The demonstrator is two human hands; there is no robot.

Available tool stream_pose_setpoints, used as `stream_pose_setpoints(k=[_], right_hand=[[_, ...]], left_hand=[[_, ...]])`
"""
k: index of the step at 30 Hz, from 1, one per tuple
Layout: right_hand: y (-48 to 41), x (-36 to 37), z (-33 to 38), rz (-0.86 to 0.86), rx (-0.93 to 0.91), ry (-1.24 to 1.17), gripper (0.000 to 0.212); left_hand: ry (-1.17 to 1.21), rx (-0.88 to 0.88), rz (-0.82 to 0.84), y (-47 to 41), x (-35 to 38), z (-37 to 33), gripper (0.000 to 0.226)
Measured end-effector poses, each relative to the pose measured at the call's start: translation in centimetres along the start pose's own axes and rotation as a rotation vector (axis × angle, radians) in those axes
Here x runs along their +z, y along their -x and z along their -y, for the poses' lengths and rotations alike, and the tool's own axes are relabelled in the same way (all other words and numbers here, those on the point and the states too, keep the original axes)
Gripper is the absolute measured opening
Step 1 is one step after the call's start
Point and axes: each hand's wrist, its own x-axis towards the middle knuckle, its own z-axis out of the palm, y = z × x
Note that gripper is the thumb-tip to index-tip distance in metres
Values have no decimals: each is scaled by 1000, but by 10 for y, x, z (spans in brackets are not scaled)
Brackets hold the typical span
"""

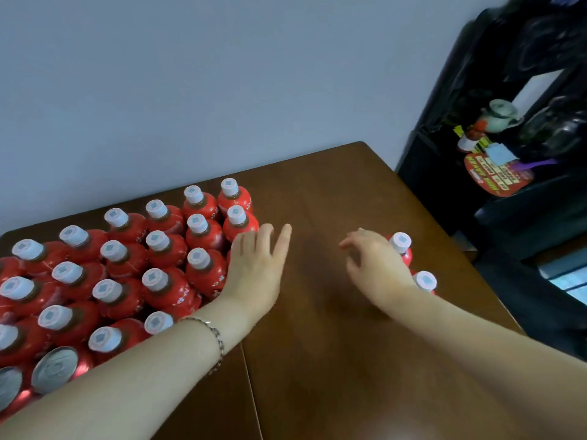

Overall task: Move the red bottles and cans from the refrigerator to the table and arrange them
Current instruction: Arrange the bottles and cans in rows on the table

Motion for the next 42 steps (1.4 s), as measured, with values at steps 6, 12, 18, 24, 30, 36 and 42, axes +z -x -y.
stream_pose_setpoints(k=[6, 12, 18, 24, 30, 36, 42], right_hand=[[26, -33, -72, -35, 242, 260, 47], [38, -20, -98, 123, 358, 134, 48], [43, -14, -98, 89, 424, -22, 44], [48, 0, -65, 168, 302, 73, 44], [37, 41, 6, 272, 204, 4, 37], [22, 82, 71, 242, 81, -47, 40], [24, 104, 92, 71, 113, -406, 54]], left_hand=[[404, 262, 259, -69, -25, -117, 57], [272, 239, 465, -103, -9, -160, 51], [437, 118, 419, -68, -9, -141, 31], [555, -28, 361, 13, -16, -72, 21], [369, -185, 380, 69, -9, 7, 28], [296, -250, 311, 76, 4, 46, 26], [166, -168, 153, 83, 18, 55, 47]])
